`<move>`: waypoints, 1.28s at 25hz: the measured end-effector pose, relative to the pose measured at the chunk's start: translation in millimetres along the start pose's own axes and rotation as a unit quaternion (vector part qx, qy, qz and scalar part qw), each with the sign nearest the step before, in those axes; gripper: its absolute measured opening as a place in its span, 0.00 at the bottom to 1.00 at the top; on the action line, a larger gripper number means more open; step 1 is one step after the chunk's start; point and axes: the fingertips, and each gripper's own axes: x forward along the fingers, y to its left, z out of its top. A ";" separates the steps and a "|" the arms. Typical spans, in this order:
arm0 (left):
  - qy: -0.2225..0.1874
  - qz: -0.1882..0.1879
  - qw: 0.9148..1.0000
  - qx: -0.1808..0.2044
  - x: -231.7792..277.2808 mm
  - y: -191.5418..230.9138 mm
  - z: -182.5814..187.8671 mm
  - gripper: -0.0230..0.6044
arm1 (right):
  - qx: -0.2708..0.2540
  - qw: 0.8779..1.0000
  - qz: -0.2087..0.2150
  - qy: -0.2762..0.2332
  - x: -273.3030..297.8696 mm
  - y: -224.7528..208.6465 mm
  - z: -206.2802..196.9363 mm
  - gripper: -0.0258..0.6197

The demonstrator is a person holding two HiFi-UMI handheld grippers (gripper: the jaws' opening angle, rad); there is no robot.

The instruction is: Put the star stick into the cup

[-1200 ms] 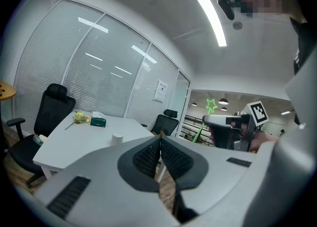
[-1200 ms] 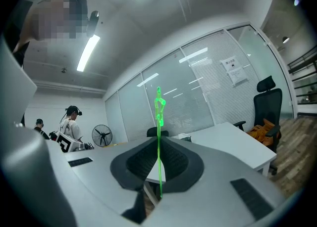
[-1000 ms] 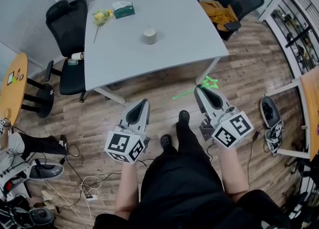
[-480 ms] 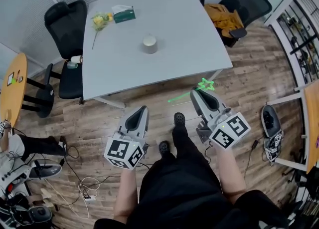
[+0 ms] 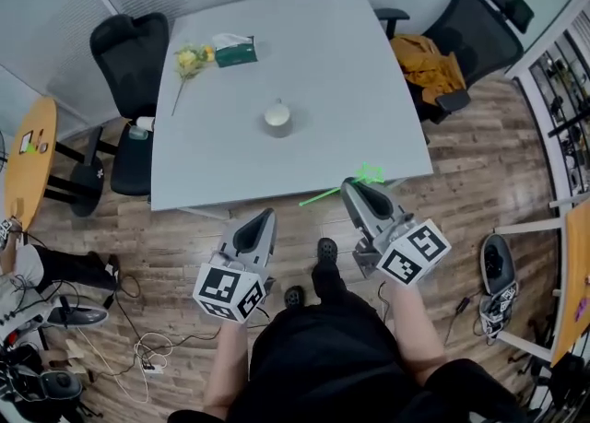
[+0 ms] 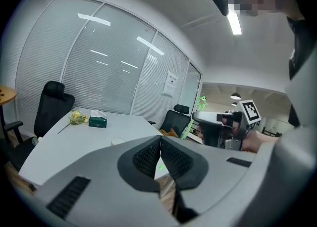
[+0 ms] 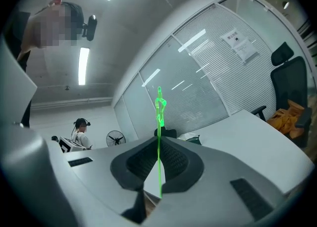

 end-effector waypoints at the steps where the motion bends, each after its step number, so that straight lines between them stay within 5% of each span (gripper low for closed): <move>1: 0.000 0.003 1.000 -0.001 6.3 -1.1 2.4 0.03 | 0.002 1.000 0.006 0.002 2.9 -5.5 2.1 0.07; 14: -0.014 0.038 0.999 -0.001 78.9 0.9 24.9 0.03 | 0.011 0.998 0.051 0.023 39.9 -78.9 27.8 0.07; 32: 0.002 0.071 0.997 -0.026 87.9 45.8 15.2 0.03 | 0.027 0.996 0.069 0.051 90.2 -92.9 11.9 0.07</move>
